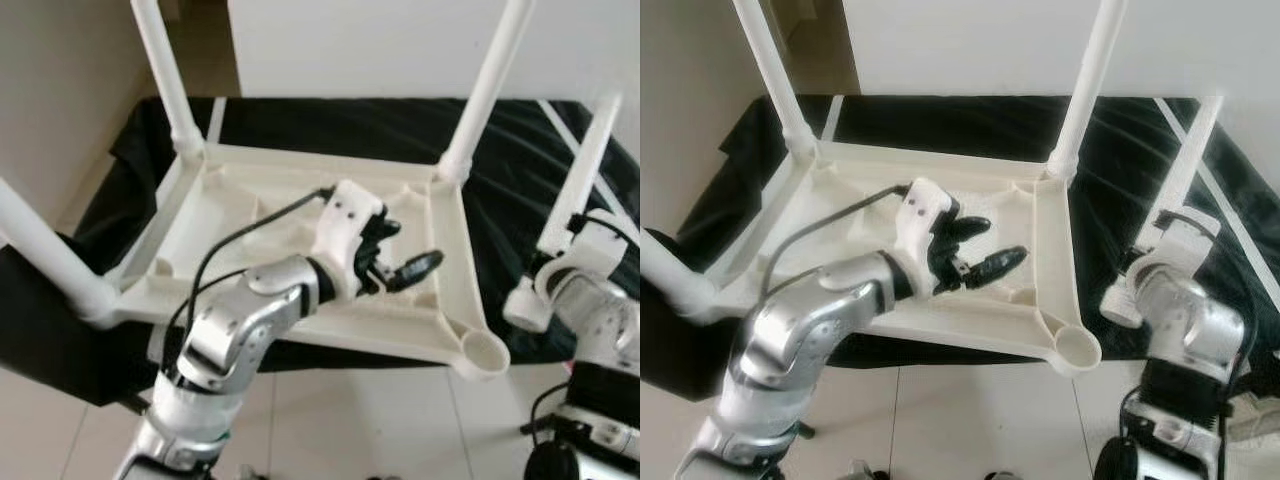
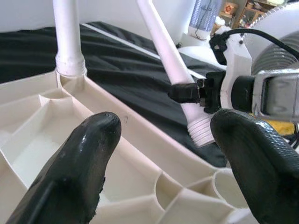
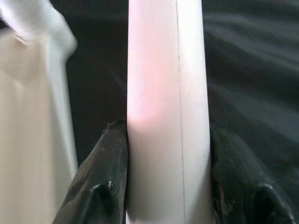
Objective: Building children table
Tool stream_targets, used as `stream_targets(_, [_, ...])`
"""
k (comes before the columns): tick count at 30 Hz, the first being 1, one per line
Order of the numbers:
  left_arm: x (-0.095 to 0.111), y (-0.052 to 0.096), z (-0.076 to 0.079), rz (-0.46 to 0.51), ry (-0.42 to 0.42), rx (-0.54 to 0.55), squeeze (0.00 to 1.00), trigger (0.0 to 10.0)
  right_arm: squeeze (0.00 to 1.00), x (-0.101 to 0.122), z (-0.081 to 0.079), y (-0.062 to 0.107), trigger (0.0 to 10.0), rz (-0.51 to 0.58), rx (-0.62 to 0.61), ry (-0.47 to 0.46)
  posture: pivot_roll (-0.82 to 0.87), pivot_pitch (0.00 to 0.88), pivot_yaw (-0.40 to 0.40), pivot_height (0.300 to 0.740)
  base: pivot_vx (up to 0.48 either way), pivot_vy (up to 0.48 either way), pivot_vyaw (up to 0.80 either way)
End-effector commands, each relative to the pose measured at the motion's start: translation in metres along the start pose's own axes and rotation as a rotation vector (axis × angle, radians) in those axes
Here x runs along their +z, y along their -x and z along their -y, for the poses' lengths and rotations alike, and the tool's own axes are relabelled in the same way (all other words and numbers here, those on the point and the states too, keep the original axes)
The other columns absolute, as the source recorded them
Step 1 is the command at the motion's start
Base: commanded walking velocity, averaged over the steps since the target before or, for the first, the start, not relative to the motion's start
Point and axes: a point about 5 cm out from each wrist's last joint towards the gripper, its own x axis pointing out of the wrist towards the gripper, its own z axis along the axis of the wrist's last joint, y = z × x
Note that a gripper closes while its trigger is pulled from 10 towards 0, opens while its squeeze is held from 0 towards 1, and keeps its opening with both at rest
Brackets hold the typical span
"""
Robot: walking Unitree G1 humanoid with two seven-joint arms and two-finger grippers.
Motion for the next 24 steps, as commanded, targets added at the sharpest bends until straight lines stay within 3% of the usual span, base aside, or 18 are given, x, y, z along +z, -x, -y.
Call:
stream_targets(1, [0.002,-0.002,-0.003,0.01,-0.007,0.008,0.0,10.0,0.0,0.004,-0.001,0.003,10.0,0.051,0.024,-0.049,-0.07,0.069,-0.007,0.74,0.0,0.0,0.0])
stream_targets(5, [0.008,-0.007,-0.009,0.048,0.016,0.011,0.0,10.0,0.0,0.011,-0.011,0.009,10.0,0.145,0.133,-0.167,-0.08,0.063,0.0,0.74,0.0,0.0,0.0])
stream_targets(10, [0.006,-0.016,-0.022,0.068,0.012,0.066,0.0,10.0,0.0,0.018,-0.023,0.013,10.0,0.239,0.262,-0.198,-0.09,0.047,0.0,0.74,0.0,0.0,0.0])
stream_targets(12, [0.006,-0.022,-0.029,0.072,0.015,0.086,0.0,10.0,0.0,0.022,-0.033,0.017,10.0,0.302,0.321,-0.143,-0.09,0.044,-0.001,0.74,0.0,0.0,0.0])
stream_targets(18, [0.015,-0.031,-0.04,0.091,0.0,0.149,0.0,10.0,0.0,0.023,-0.042,0.016,10.0,0.378,0.307,-0.101,-0.09,0.034,0.014,0.74,0.0,0.0,0.0])
stream_targets(24, [0.007,-0.03,-0.04,0.078,-0.02,0.221,0.0,10.0,0.0,0.02,-0.048,0.018,10.0,0.417,0.304,-0.007,-0.09,0.04,0.006,0.74,0.0,0.0,0.0])
